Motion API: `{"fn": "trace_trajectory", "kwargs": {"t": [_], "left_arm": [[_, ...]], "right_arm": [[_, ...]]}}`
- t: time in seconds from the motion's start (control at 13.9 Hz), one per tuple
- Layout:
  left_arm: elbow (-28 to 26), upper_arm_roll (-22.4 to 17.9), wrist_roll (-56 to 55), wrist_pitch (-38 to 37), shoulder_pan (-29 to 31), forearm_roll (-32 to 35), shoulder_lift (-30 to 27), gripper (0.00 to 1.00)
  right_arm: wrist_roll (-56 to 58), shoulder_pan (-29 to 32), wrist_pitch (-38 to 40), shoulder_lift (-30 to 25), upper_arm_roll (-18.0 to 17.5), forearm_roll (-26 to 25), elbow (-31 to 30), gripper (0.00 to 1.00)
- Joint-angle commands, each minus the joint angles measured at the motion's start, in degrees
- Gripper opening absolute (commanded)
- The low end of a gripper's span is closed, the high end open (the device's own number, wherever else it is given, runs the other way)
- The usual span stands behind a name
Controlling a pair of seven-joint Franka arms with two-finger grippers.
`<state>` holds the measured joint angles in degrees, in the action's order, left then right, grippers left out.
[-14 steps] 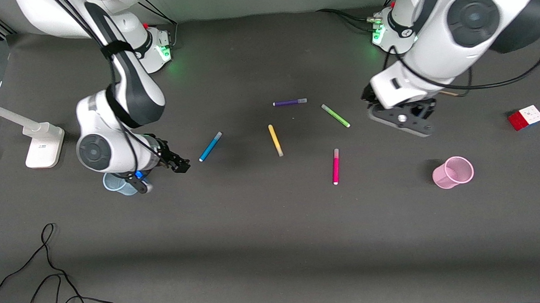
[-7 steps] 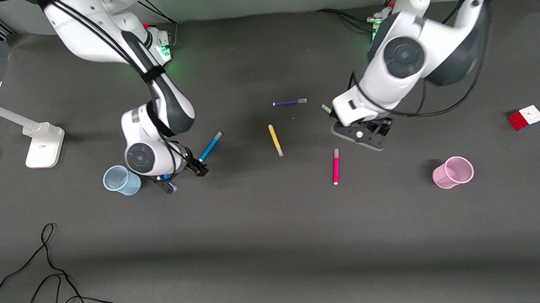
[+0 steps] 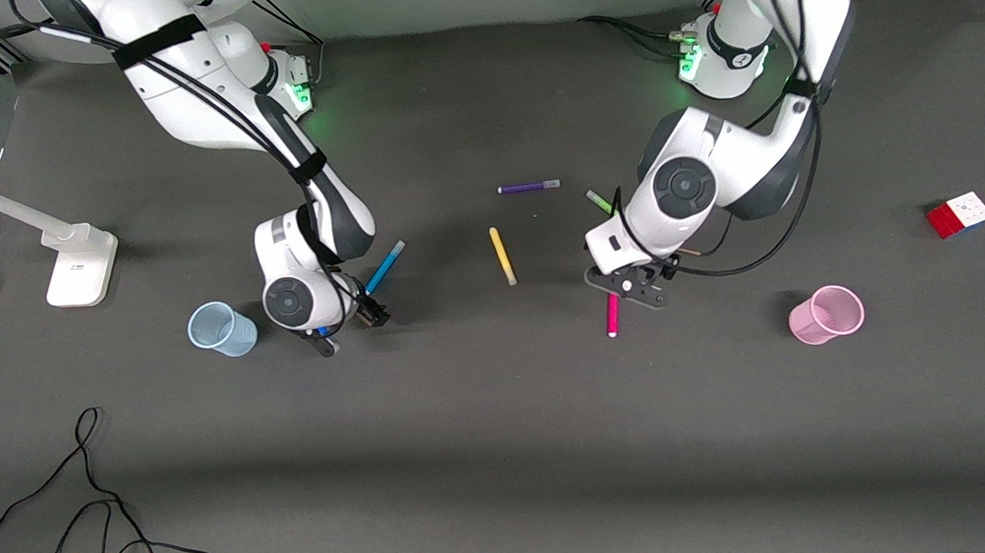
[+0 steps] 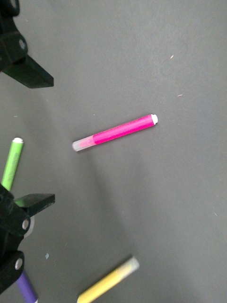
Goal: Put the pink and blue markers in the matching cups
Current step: 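Close the right gripper on the blue marker while the left gripper grasps the pink marker, then carry the blue marker to the blue cup while the left gripper carries pink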
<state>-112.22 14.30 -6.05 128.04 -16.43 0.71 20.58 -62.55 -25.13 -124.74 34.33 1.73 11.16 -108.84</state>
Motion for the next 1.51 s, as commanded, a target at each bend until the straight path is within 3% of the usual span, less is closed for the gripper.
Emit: {"fn": "trace_trajectory", "kwargs": {"t": [0.0, 0.5, 0.65, 0.79, 1.01, 1.22, 1.44], "left_arm": [[-5.19, -0.5, -2.83, 7.02, -0.97, 1.84, 0.42, 1.0], [-4.76, -0.94, -7.56, 18.01, -1.41, 2.54, 9.73, 0.99], [-4.67, -0.94, -9.41, 18.91, -1.15, 5.35, 11.06, 0.99], [-4.59, -1.9, -9.6, 19.0, -1.32, 6.23, 11.5, 0.99], [-4.5, -1.91, -9.68, 18.56, -1.32, 6.24, 11.24, 0.96], [-4.5, -1.91, -9.95, 18.03, -1.32, 6.32, 10.89, 0.83], [-4.5, -1.91, -12.75, 17.68, -1.41, 6.32, 10.63, 0.47]], "right_arm": [[-1.17, -2.12, -0.68, -0.49, 0.64, 1.15, -1.46, 0.82], [-0.82, -2.29, -0.77, -0.4, 0.9, 1.15, -2.78, 0.55], [-0.47, -2.03, -0.33, -0.75, 0.99, 1.06, -2.78, 0.35], [-0.29, -2.03, 0.9, -1.46, 2.39, 1.06, -2.43, 0.04], [-0.2, -2.03, 4.84, -3.21, 4.58, 1.06, -0.15, 0.0], [0.06, -1.94, 12.65, -4.62, 8.1, 0.97, 6.24, 0.0], [1.63, -1.94, 25.55, -6.11, 12.66, 0.89, 17.22, 0.0]]}}
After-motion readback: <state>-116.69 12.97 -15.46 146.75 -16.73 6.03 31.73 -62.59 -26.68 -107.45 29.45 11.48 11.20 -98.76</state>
